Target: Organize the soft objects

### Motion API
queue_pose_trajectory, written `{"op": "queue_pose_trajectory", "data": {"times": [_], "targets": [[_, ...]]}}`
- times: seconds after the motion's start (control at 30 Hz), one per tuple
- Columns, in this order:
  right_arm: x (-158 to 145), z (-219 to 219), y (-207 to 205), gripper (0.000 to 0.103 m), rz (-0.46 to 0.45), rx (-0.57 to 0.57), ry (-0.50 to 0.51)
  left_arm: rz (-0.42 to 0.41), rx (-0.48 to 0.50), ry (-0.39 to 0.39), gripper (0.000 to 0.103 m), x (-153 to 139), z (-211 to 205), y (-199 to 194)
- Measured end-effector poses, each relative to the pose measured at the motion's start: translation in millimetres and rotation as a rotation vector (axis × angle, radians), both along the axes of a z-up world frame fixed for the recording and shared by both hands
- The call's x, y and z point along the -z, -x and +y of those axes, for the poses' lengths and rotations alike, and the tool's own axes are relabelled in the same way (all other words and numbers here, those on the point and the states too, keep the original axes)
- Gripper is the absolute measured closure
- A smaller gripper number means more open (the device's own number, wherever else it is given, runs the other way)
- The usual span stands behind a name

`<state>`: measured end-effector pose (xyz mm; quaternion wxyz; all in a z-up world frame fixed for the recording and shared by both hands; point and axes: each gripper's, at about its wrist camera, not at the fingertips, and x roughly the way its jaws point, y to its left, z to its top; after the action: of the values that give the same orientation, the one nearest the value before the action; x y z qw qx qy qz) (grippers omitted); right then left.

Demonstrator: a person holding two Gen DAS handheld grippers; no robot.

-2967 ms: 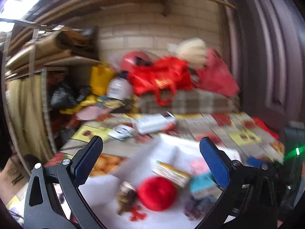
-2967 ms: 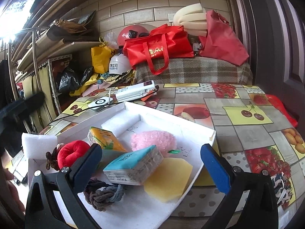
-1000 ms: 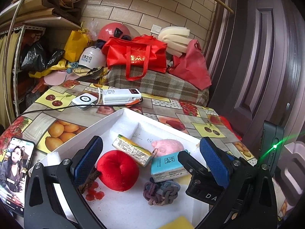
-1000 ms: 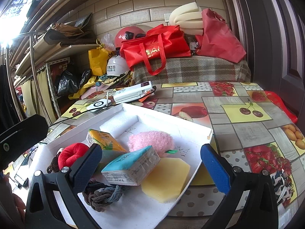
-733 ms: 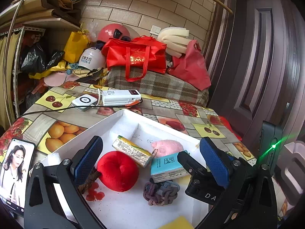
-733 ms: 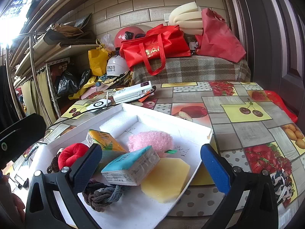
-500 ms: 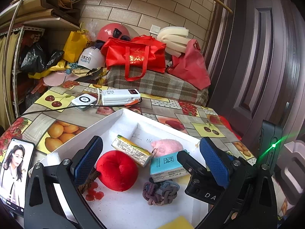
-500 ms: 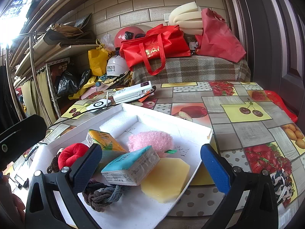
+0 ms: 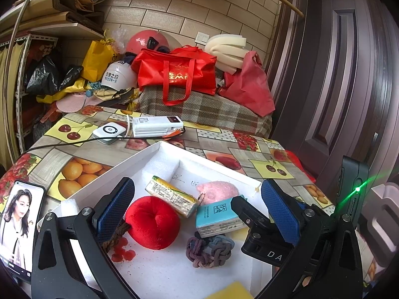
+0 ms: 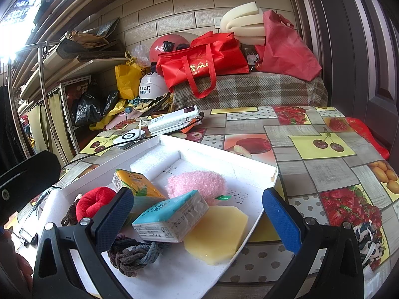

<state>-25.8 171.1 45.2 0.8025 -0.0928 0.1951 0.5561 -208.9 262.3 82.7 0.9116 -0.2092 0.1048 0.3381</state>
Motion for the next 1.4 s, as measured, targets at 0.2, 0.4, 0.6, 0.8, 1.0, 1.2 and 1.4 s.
{"op": "queue_pose_trajectory", "data": {"times": [0.2, 0.4, 0.6, 0.8, 1.0, 1.2, 1.4], "targets": [[0, 0, 0, 0.000, 0.001, 0.000, 0.000, 0.000, 0.001, 0.000, 0.000, 0, 0, 0], [0, 0, -1, 0.000, 0.001, 0.000, -0.001, 0.000, 0.000, -0.001, 0.000, 0, 0, 0], [0, 0, -1, 0.000, 0.002, 0.000, -0.001, 0.000, -0.001, -0.001, 0.000, 0, -1, -1], [0, 0, -1, 0.000, 0.002, -0.001, -0.002, 0.000, -0.001, -0.002, 0.000, 0, -1, -1], [0, 0, -1, 0.000, 0.003, -0.001, -0.002, -0.001, -0.001, -0.001, 0.000, 1, -1, -1], [1, 0, -2, 0.000, 0.005, -0.001, -0.004, -0.005, -0.001, -0.005, 0.000, -2, -2, -2], [-3, -11, 2, 0.000, -0.015, 0.005, -0.063, -0.035, -0.009, -0.018, 0.000, -7, -2, 2]]}}
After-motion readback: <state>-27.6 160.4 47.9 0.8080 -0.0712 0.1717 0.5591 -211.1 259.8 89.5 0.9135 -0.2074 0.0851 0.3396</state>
